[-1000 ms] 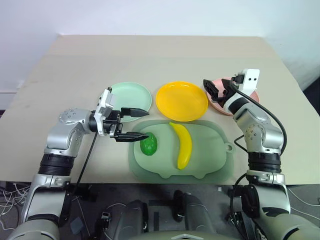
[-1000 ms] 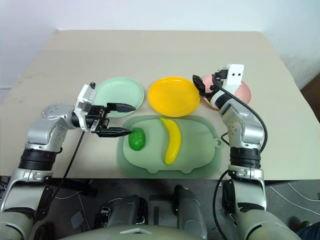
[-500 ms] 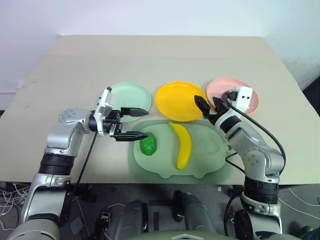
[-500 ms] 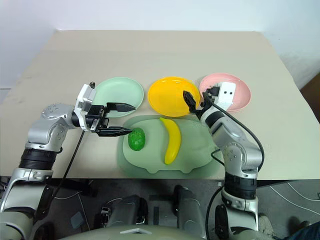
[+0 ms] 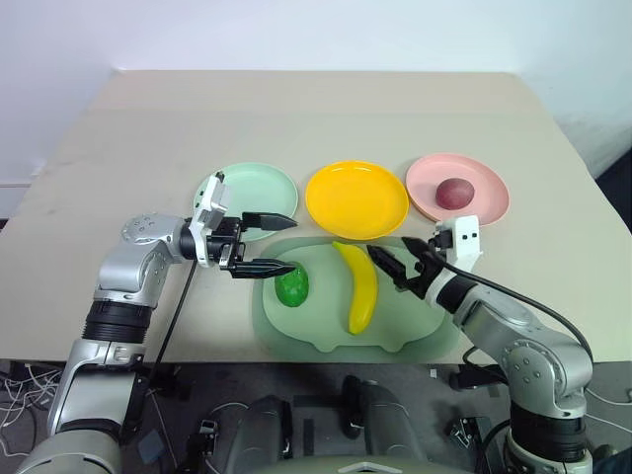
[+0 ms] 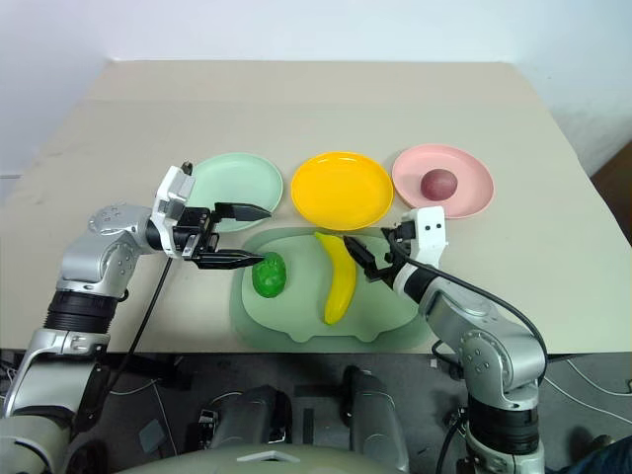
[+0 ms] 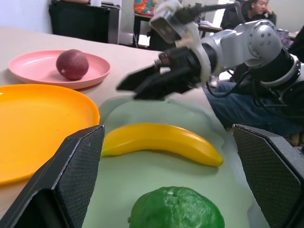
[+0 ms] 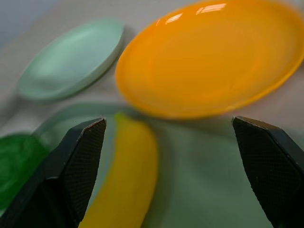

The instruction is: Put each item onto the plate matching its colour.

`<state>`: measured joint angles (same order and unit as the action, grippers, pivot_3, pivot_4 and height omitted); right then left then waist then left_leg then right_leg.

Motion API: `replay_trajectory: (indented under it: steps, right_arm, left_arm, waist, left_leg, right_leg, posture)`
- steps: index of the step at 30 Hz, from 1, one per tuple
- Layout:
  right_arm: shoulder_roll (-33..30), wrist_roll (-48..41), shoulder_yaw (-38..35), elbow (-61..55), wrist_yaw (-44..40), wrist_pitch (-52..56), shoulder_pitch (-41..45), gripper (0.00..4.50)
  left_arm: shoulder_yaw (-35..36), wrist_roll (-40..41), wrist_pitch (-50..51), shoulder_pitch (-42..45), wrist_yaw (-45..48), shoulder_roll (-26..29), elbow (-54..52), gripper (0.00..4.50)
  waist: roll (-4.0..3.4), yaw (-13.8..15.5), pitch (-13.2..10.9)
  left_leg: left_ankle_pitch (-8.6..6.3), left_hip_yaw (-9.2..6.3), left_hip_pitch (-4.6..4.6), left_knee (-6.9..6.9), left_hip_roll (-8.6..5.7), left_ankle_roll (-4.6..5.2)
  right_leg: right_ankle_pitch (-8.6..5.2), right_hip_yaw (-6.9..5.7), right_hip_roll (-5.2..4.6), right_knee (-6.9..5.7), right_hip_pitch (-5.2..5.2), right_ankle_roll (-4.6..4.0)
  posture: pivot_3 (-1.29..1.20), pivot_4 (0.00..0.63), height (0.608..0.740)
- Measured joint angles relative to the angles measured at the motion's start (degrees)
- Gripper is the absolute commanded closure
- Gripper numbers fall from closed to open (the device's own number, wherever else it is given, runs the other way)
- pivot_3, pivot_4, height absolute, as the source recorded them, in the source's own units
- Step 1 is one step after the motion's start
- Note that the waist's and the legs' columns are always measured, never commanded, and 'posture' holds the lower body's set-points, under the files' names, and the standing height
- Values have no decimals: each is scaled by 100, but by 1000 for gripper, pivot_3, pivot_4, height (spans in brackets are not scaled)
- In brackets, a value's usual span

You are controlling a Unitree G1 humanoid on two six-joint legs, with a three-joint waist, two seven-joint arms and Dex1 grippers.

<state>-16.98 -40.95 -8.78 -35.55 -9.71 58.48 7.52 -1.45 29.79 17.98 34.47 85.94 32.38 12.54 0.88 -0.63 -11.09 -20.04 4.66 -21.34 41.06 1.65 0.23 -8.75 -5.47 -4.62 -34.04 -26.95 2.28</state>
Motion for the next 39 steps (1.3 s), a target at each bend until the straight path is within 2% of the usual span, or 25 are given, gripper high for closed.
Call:
replay_trajectory:
  steps: [12, 23, 31, 35, 39]
  right_arm:
    - [-14, -332, 196, -83, 252, 842, 170, 49]
    - [-60, -91, 405, 36, 655, 1543, 545, 49]
    - [-94, 130, 592, 105, 652, 1881, 837, 49]
    - [-149, 244, 752, 106, 537, 1831, 843, 940]
    - [-161, 324, 786, 182, 481, 1831, 871, 2338]
  left_arm:
    - [0, -49, -25, 6, 19, 0, 29, 0]
    - [-1, -59, -18, 8, 20, 19, 29, 0]
    - [-3, -64, -19, 8, 17, 17, 29, 0]
    - [-1, -62, -7, 7, 14, 25, 18, 0]
    - [1, -62, -2, 6, 11, 56, 12, 0]
  waist:
    - [1, 5, 1]
    - [1, 4, 1]
    - [3, 1, 2]
    - [3, 1, 2]
    - [4, 3, 3]
  left_leg:
    - [0, -2, -1, 1, -1, 0]
    - [0, -2, -2, 1, -1, 0]
    - [0, -3, -2, 1, -1, 1]
    - [0, -3, -2, 1, -1, 1]
    - [0, -3, -2, 1, -1, 1]
  right_leg:
    - [0, 0, 0, 3, 0, 0]
    - [0, 0, -1, 3, 0, 0]
    - [0, -1, -1, 3, 0, 0]
    - [0, -1, -1, 3, 0, 1]
    - [0, -1, -1, 3, 0, 1]
  posture:
    - [0, 150, 740]
    - [0, 150, 740]
    - [0, 150, 740]
    - [0, 150, 740]
    - [0, 150, 740]
